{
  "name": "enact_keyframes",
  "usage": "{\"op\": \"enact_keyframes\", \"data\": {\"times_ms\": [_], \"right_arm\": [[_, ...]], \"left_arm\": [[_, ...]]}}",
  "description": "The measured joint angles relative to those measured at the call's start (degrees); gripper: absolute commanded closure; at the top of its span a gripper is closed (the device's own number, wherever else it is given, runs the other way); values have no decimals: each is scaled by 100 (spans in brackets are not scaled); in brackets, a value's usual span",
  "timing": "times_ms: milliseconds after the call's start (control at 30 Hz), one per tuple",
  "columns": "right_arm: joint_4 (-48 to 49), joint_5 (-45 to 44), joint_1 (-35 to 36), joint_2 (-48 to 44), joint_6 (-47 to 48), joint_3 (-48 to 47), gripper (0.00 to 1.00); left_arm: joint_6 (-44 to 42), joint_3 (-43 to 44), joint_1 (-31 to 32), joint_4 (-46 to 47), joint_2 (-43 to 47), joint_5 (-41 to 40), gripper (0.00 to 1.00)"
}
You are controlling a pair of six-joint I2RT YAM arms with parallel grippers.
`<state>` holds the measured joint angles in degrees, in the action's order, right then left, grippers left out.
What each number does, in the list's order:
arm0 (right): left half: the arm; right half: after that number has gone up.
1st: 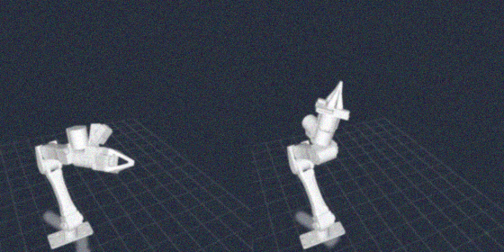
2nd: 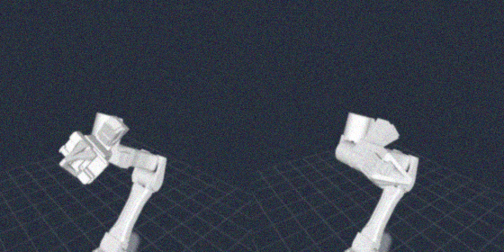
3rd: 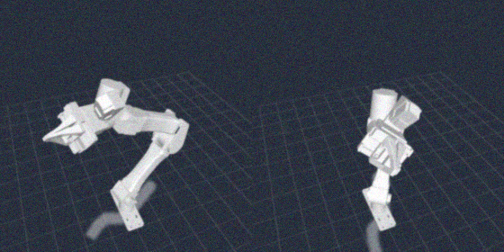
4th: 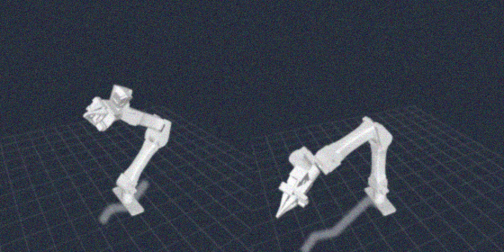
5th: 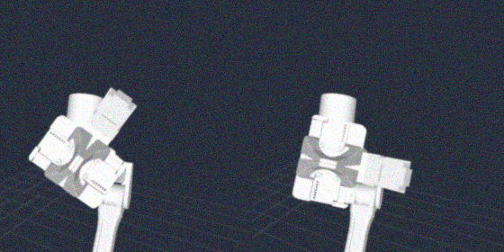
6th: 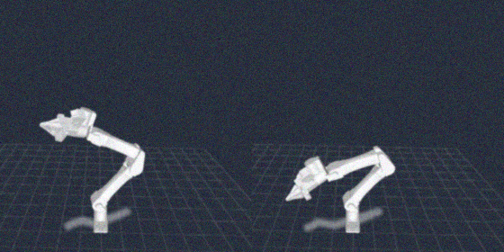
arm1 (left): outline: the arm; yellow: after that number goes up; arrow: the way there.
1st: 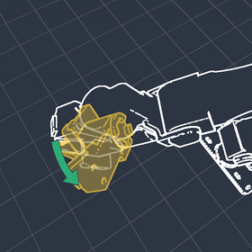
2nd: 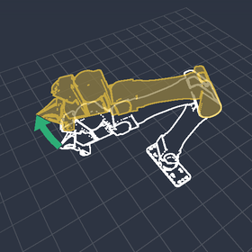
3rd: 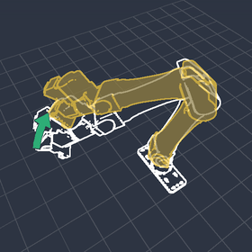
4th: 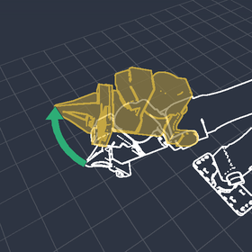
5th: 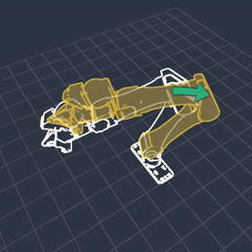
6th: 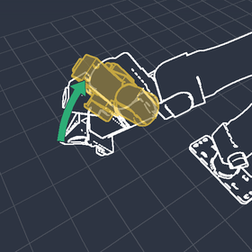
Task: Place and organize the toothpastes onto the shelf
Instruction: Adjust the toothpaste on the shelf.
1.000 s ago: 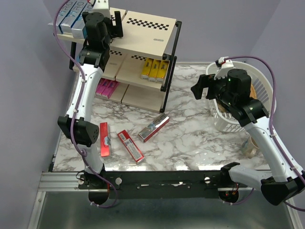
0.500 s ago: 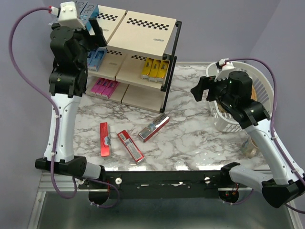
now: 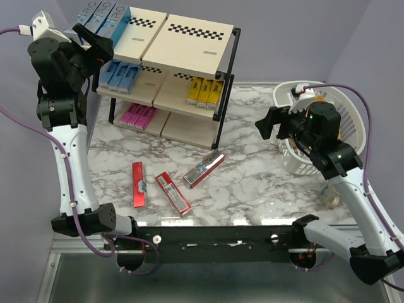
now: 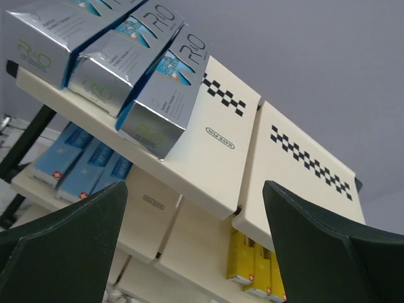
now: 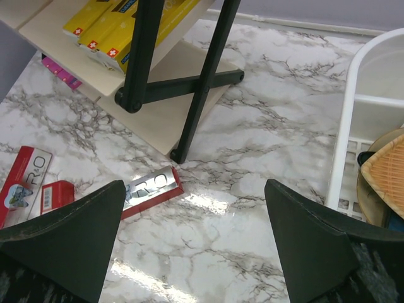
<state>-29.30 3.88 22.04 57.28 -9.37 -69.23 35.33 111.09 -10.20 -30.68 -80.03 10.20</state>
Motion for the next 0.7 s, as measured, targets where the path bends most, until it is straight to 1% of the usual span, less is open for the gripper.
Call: {"op": "enact_keyframes", "data": {"times_ms": [200,300,700], "right_arm": [[52,2,0,-155,0,144,0],[105,2,0,-168,13,188,0],[142,-2,0,-168,90,234,0]], "left_arm": [[852,120,-184,293,-236,664,1],[1154,120,-249,424,-343,841,1],[1386,544,-249,487,-828,850,1]]}}
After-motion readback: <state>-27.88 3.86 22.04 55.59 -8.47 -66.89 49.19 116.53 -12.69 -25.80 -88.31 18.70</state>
